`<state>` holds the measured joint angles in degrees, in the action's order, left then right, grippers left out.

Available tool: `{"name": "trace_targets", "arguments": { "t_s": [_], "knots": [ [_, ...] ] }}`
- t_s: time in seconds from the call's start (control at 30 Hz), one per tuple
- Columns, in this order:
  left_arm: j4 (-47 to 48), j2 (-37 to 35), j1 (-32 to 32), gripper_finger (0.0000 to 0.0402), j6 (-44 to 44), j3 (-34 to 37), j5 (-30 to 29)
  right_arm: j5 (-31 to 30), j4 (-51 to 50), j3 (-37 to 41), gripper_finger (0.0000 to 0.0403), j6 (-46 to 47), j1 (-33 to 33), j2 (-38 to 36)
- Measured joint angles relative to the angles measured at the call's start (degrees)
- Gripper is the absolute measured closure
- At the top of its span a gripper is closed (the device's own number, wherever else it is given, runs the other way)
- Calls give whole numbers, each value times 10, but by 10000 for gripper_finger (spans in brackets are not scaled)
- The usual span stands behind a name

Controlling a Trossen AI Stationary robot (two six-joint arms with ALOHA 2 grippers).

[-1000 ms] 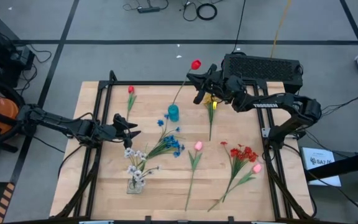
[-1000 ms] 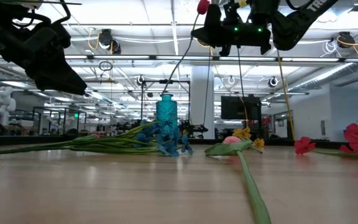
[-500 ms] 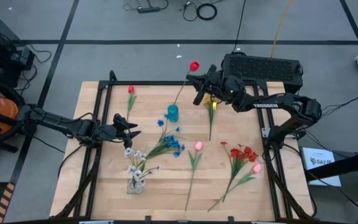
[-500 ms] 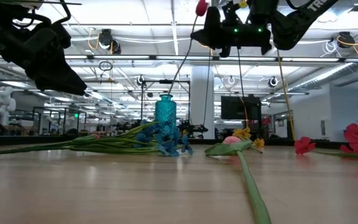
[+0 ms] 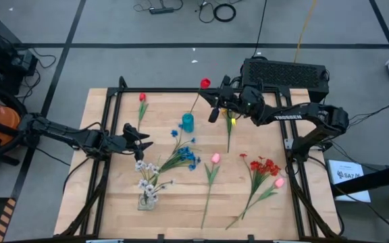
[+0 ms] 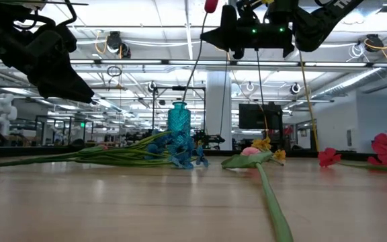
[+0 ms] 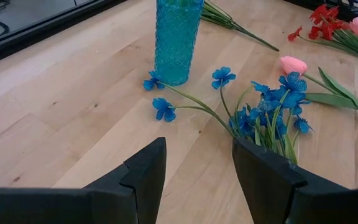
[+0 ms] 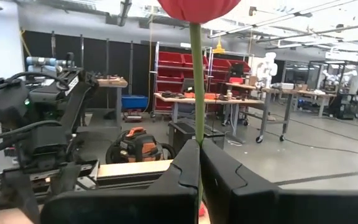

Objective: Sort flowers into vase by color
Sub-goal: Put the right red tulip into the blue flower vase

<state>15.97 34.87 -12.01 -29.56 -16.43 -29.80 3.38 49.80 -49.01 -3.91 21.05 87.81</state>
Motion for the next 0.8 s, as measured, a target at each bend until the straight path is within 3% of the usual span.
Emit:
{"name": "trace_targets", "arguments": {
  "t_s": [0.2,0.53,0.8],
  "knots": [
    [0,0,0,210,0,0,-3,0,2,-2,403,-13,-3,16],
    [0,0,0,210,0,0,-7,15,-4,-81,403,-2,-5,127],
    [0,0,0,210,2,0,-7,15,-59,-86,403,9,-5,141]
  ]
}}
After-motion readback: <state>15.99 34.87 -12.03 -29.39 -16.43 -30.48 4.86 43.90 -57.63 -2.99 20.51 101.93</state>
